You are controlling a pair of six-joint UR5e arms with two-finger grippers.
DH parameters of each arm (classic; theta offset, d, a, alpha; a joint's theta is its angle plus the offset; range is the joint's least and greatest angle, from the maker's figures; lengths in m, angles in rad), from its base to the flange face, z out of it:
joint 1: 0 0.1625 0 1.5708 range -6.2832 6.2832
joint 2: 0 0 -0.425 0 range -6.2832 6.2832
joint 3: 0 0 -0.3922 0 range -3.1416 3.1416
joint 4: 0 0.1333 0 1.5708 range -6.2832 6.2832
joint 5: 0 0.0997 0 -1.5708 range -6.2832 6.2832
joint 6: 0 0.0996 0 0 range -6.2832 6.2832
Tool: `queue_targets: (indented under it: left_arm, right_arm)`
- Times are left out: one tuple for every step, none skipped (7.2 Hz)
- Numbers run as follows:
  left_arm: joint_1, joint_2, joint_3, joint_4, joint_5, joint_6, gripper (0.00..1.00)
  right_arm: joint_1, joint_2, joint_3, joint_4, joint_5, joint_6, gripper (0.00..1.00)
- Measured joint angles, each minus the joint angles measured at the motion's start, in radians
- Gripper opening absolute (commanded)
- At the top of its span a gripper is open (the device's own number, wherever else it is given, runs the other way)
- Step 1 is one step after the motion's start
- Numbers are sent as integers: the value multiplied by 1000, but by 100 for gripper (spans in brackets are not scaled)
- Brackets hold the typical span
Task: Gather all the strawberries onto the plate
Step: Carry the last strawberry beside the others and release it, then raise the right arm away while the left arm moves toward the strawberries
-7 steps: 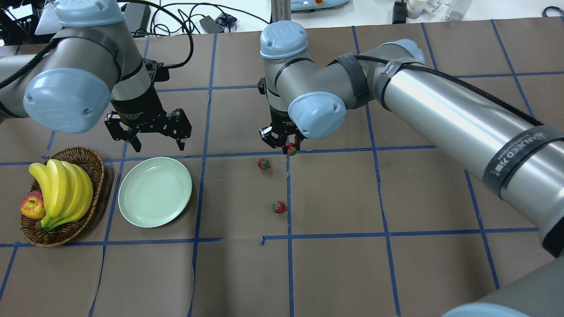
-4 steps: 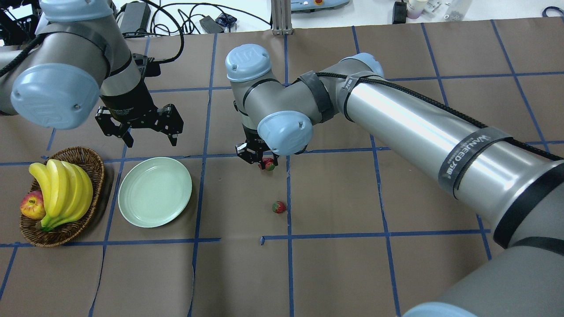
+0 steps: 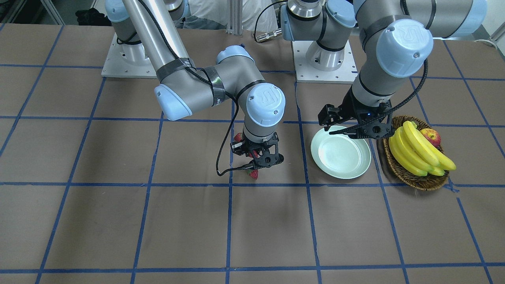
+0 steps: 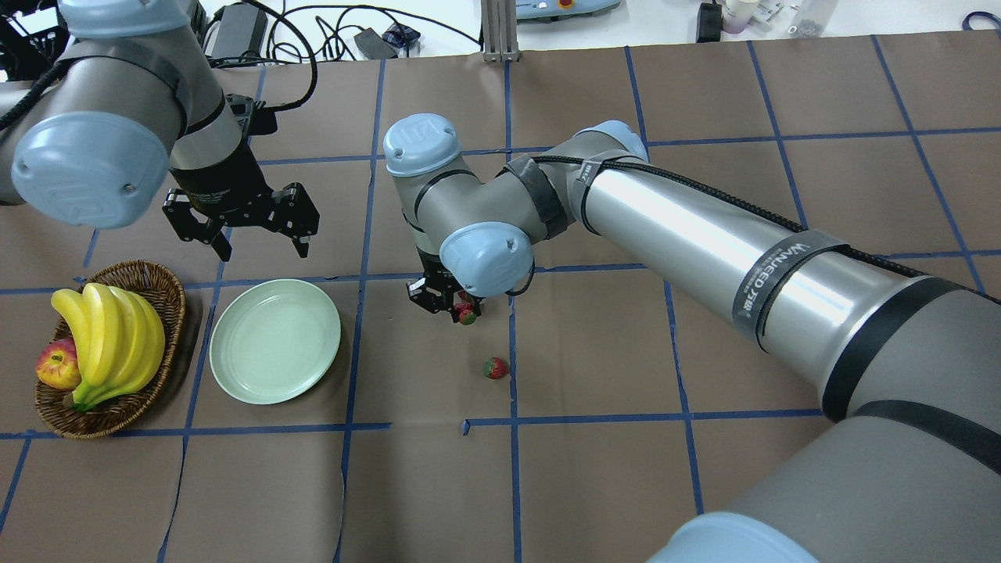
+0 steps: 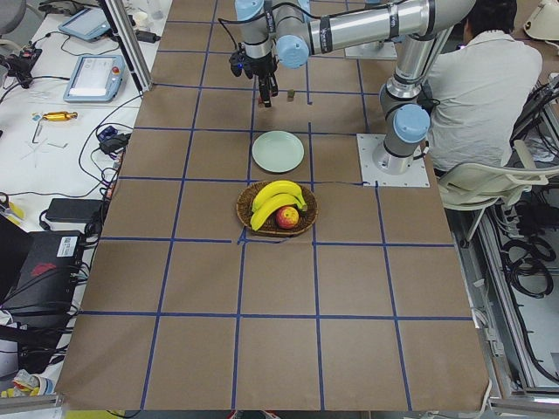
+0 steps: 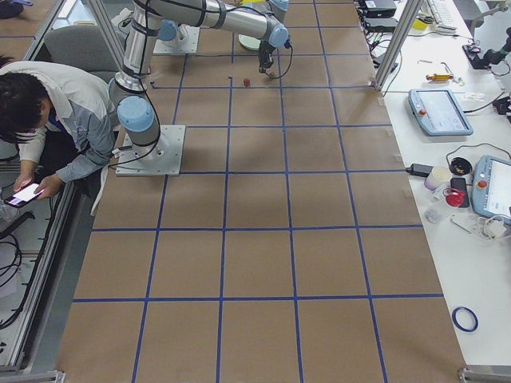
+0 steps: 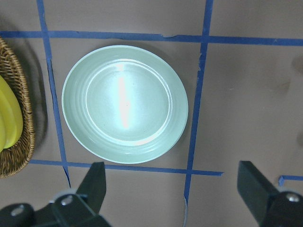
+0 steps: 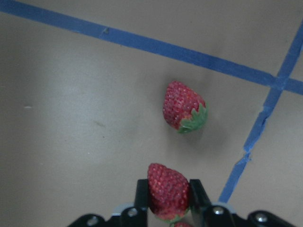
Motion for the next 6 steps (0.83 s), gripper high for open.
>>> queue_targets:
  left_arm:
    - [0, 0, -2, 0, 0, 0, 100]
    - [0, -1, -4, 0, 0, 0, 100]
    - [0, -1, -5, 0, -1, 0, 100]
    - [0, -1, -6, 0, -1, -2, 100]
    - [0, -1, -6, 0, -1, -4, 100]
    - [0, -1, -6, 0, -1, -4, 100]
  right_arm:
    - [0, 4, 1, -1, 19, 0, 65]
    - [1, 8, 1, -1, 31, 0, 78]
    - [1, 9, 1, -1, 37, -1, 88]
    - [1, 9, 0, -1, 39, -1, 100]
    - [1, 8, -2, -1, 40, -4, 100]
    - [0, 1, -6, 1, 38, -6, 100]
